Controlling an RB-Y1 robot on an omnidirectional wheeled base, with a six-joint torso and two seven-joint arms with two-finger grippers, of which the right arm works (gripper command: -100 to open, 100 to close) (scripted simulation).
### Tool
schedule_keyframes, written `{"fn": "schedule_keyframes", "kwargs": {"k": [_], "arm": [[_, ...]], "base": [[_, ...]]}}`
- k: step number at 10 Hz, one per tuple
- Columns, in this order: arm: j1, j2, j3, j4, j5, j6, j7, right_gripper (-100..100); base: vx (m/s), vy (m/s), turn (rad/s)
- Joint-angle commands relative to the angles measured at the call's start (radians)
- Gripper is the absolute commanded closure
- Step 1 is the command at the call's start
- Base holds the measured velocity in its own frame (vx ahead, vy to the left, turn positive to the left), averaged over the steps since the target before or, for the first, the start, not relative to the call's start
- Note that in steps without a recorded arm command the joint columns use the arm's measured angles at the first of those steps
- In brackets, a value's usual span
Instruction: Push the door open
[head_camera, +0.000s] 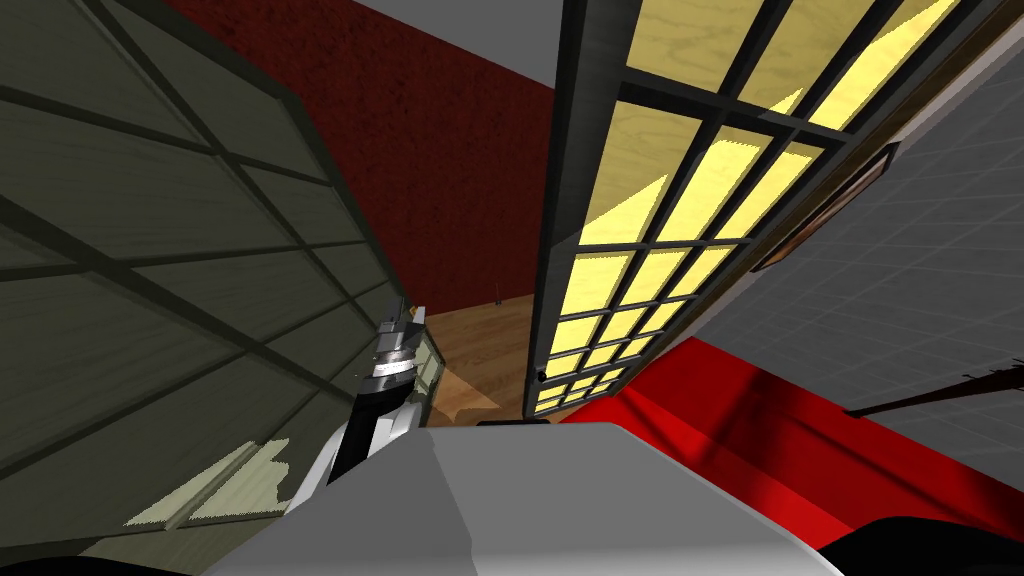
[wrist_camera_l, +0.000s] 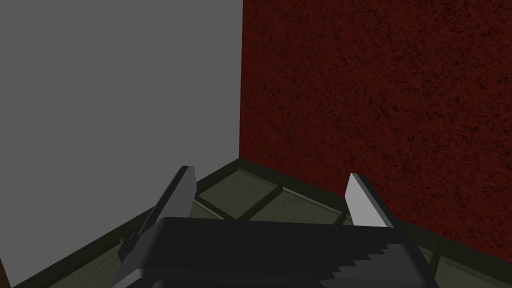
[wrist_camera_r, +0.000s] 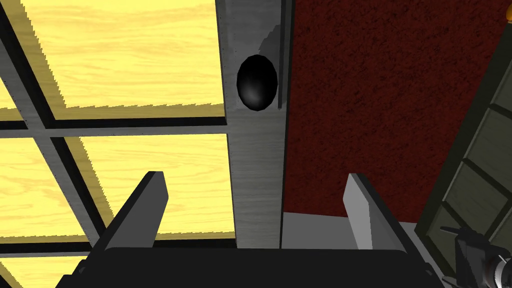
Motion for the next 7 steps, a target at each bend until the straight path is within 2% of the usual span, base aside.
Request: {"fn": "schedule_keyframes", "kwargs": {"k": [1,2,3,4,6,7], "arm": [[0.015,0.007,0.001,-0.002,0.004,-0.012,0.03,-100],[0.01,0.005,0.001,-0.003,0.003,-0.006,0.017,-100],[0.007,-0.024,0.0,-0.008,0.002,0.002,0.019,-100],[0.004,-0.036,0.0,-0.011,0.001,0.007,0.017,-100],[-0.002,-0.047,-0.002,-0.019,-0.002,0.021,0.013,-100],[-0.005,-0.044,-0.003,-0.023,-0.003,0.028,0.011,-100]], "base": [[0.014,-0.004,-0.02],[0.0,0.0,0.0],[0.079,0.016,0.008],[0.161,0.034,0.011],[0.206,0.04,0.029],[0.202,0.046,0.027]]}}
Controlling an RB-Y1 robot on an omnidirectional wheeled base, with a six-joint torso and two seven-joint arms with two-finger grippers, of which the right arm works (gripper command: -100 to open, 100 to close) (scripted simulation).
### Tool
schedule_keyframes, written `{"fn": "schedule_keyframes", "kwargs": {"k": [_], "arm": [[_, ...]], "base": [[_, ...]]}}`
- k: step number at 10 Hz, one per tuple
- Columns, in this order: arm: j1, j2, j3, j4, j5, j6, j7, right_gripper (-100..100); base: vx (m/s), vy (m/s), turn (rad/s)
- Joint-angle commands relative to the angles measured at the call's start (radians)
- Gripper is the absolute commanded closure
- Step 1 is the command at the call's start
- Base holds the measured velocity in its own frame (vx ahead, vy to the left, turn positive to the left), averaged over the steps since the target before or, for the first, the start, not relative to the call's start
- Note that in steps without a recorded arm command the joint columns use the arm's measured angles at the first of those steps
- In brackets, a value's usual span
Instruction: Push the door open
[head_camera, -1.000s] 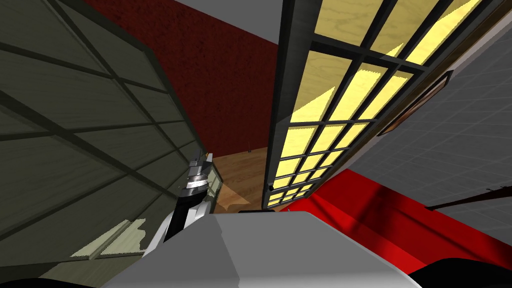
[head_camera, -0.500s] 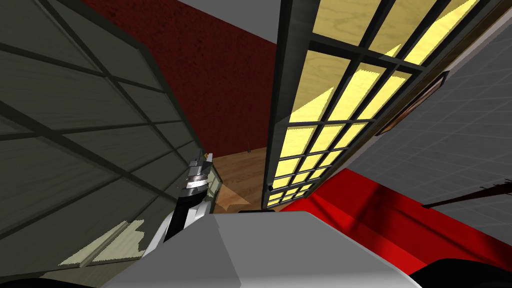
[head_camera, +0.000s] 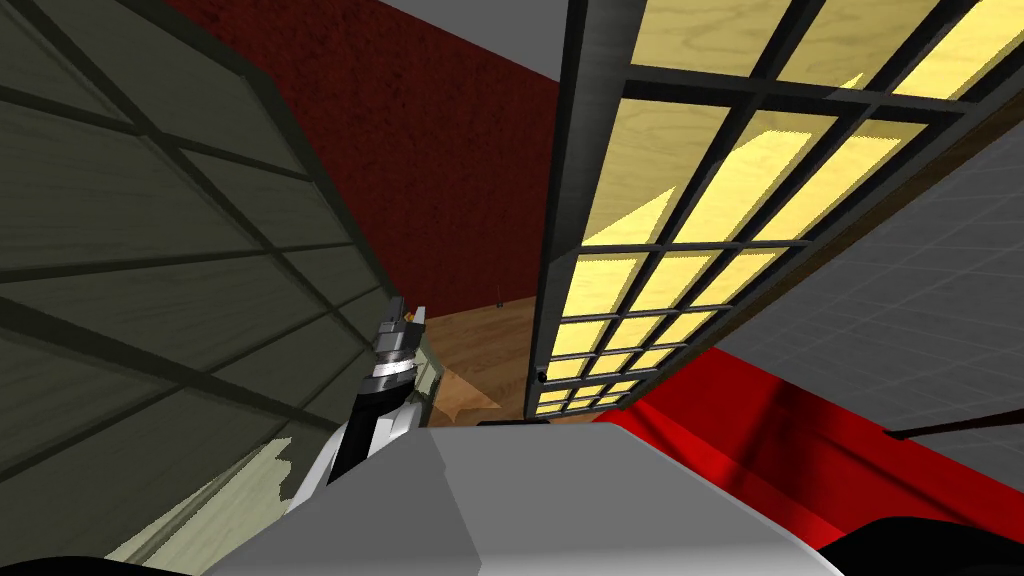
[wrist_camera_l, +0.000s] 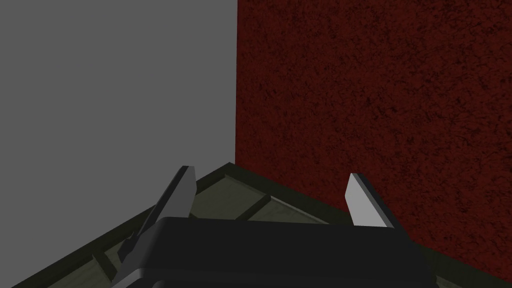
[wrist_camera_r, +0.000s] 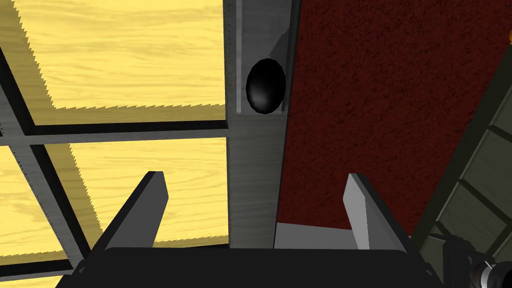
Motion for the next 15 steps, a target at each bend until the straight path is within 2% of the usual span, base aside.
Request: {"fn": "schedule_keyframes", "kwargs": {"k": [1,2,3,4,5,10,11,13,15], "arm": [[-0.008,0.008,-0.002,-0.002,-0.002,0.011,-0.003,-100],[-0.01,0.019,-0.003,-0.006,-0.004,0.017,-0.005,-100],[-0.014,0.04,-0.003,-0.009,-0.005,0.023,-0.006,-100],[-0.009,0.028,-0.002,-0.012,-0.004,0.02,-0.006,-100],[-0.009,0.028,-0.002,-0.012,-0.004,0.02,-0.006,100],[-0.009,0.028,-0.002,-0.012,-0.004,0.02,-0.006,100],[-0.015,-0.001,-0.025,-0.012,-0.035,0.03,-0.002,-100],[-0.02,0.005,-0.044,-0.011,-0.06,0.038,0.001,-100],[-0.028,0.054,-0.069,-0.011,-0.094,0.05,0.005,-100]], "base": [[0.197,0.047,0.027],[0.205,0.065,0.007],[0.199,0.072,0.025],[0.085,0.029,0.002],[-0.01,-0.003,-0.004],[-0.018,-0.007,0.001],[0.047,0.099,-0.269],[0.129,0.198,-0.158],[0.117,0.232,-0.187]]}}
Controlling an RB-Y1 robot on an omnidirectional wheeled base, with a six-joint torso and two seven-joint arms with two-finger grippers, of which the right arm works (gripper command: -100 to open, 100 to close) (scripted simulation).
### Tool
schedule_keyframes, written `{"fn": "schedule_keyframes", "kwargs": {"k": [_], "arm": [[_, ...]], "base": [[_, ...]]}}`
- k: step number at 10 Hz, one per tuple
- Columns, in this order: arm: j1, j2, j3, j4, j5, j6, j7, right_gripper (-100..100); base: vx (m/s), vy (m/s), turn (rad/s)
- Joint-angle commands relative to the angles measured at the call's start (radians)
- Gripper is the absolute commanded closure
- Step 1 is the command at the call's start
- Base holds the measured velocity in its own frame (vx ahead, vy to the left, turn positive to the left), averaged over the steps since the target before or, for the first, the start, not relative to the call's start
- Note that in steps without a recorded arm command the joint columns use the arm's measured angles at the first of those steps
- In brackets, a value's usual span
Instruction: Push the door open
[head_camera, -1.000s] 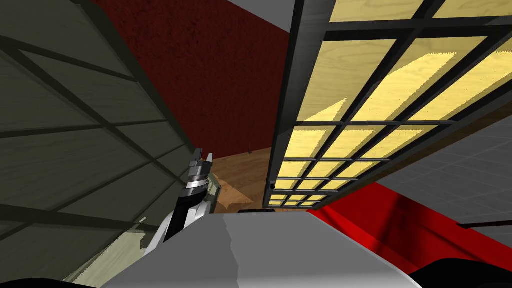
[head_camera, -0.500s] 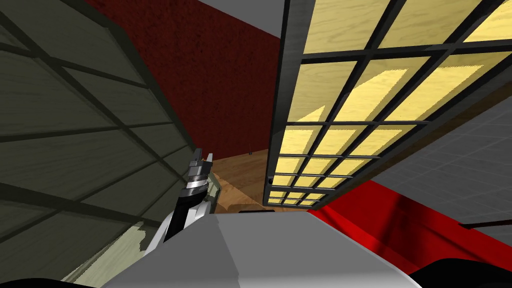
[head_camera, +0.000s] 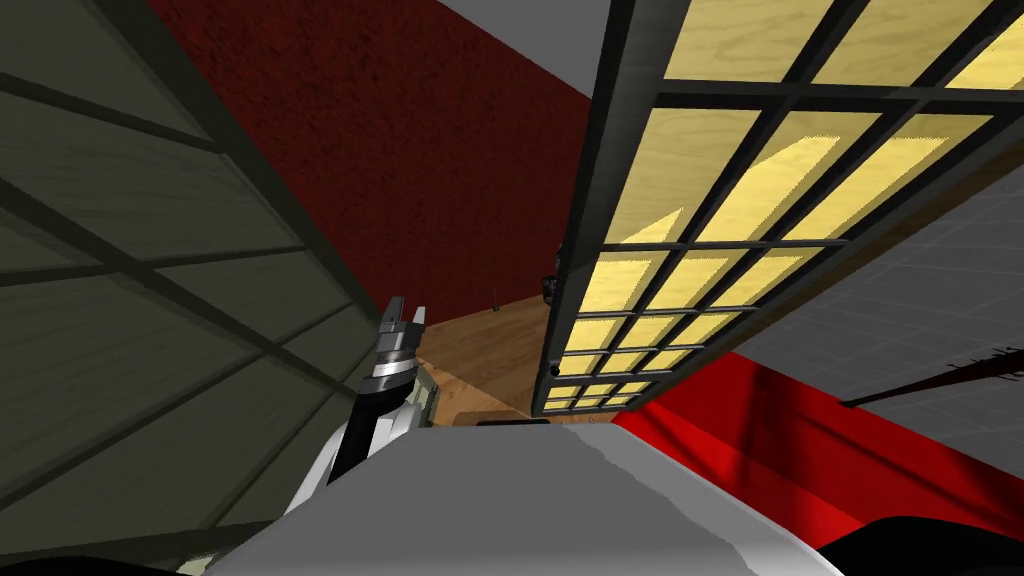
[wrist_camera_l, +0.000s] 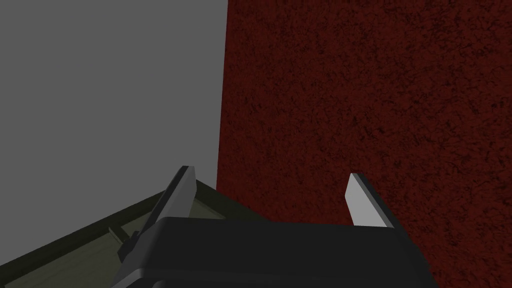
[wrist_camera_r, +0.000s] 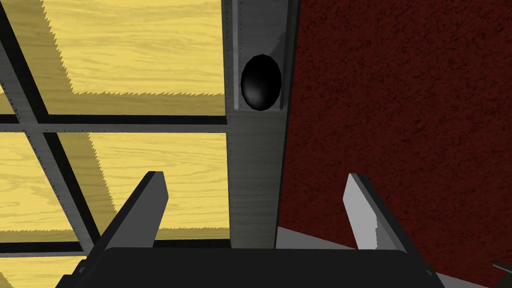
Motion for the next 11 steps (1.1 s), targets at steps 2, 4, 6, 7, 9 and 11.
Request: {"fn": "schedule_keyframes", "kwargs": {"k": [2,4,6,7,9,11], "arm": [[-0.002,0.018,-0.006,-0.003,-0.009,0.007,0.001,-100],[-0.006,-0.027,-0.01,-0.011,-0.011,0.022,0.0,-100],[-0.01,-0.039,-0.015,-0.02,-0.012,0.038,-0.002,-100],[-0.012,-0.035,-0.016,-0.024,-0.013,0.045,-0.003,-100],[-0.015,-0.003,-0.02,-0.032,-0.014,0.058,-0.005,-100],[-0.022,0.002,-0.023,-0.022,-0.015,0.055,-0.004,-100]], "base": [[0.038,0.107,-0.049],[0.136,0.036,0.019],[0.216,0.002,0.035],[0.216,-0.015,0.034],[0.195,-0.011,0.02],[0.127,0.0,0.016]]}}
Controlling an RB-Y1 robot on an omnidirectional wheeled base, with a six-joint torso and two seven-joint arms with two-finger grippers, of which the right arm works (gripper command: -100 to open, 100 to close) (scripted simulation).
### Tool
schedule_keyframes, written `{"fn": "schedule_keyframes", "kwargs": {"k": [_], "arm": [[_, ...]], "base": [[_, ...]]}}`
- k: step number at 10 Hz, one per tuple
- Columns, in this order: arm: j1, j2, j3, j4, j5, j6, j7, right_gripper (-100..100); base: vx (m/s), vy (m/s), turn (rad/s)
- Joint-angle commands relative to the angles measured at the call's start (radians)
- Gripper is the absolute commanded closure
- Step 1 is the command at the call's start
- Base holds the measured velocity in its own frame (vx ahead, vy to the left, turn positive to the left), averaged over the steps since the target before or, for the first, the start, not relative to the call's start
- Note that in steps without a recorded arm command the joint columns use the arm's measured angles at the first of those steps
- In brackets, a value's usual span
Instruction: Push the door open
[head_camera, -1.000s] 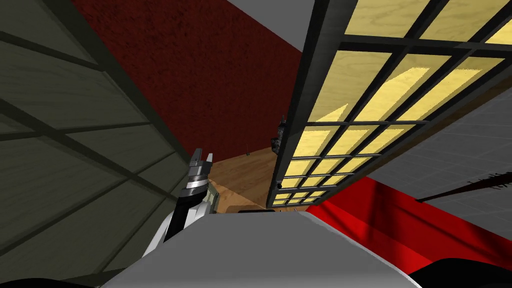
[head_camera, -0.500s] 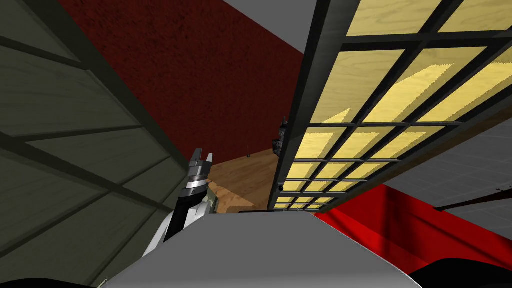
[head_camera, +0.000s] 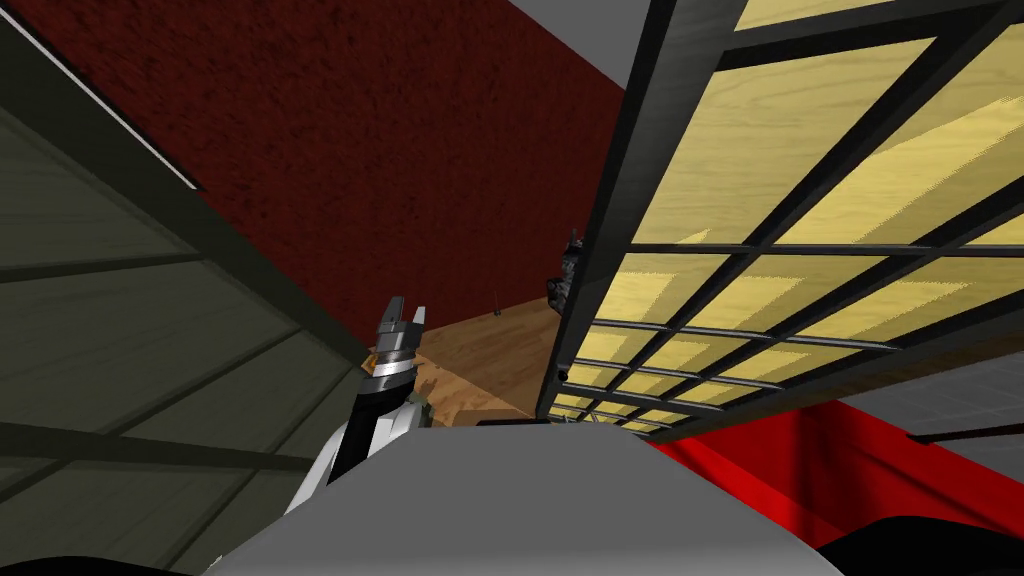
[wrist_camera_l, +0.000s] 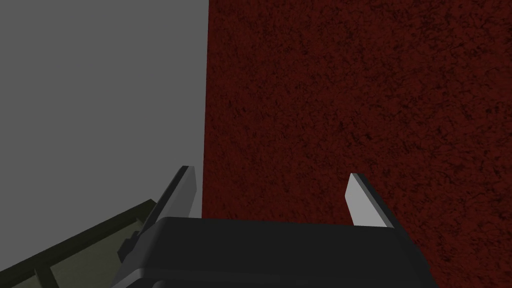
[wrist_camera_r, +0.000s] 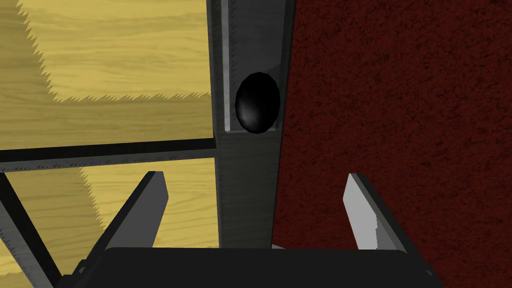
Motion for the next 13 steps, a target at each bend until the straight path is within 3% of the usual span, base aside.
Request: {"fn": "schedule_keyframes", "kwargs": {"k": [1,6,7,8,9,12,13], "arm": [[0.001,-0.002,0.0,0.0,0.0,-0.001,0.0,100],[0.001,-0.002,0.0,0.0,0.0,-0.001,0.0,100],[-0.004,-0.03,-0.009,0.003,-0.013,0.002,0.0,-100],[-0.011,-0.048,-0.022,0.006,-0.033,0.006,0.001,-100],[-0.018,-0.041,-0.037,0.01,-0.055,0.01,0.002,-100],[-0.029,0.019,-0.057,0.016,-0.087,0.017,0.002,-100],[-0.027,0.007,-0.054,0.014,-0.081,0.017,0.002,-100]], "base": [[-0.008,0.0,-0.006],[-0.017,0.0,0.0],[0.026,0.051,-0.079],[0.051,0.111,-0.204],[0.087,0.181,-0.273],[0.063,0.182,-0.13],[0.027,0.058,-0.025]]}}
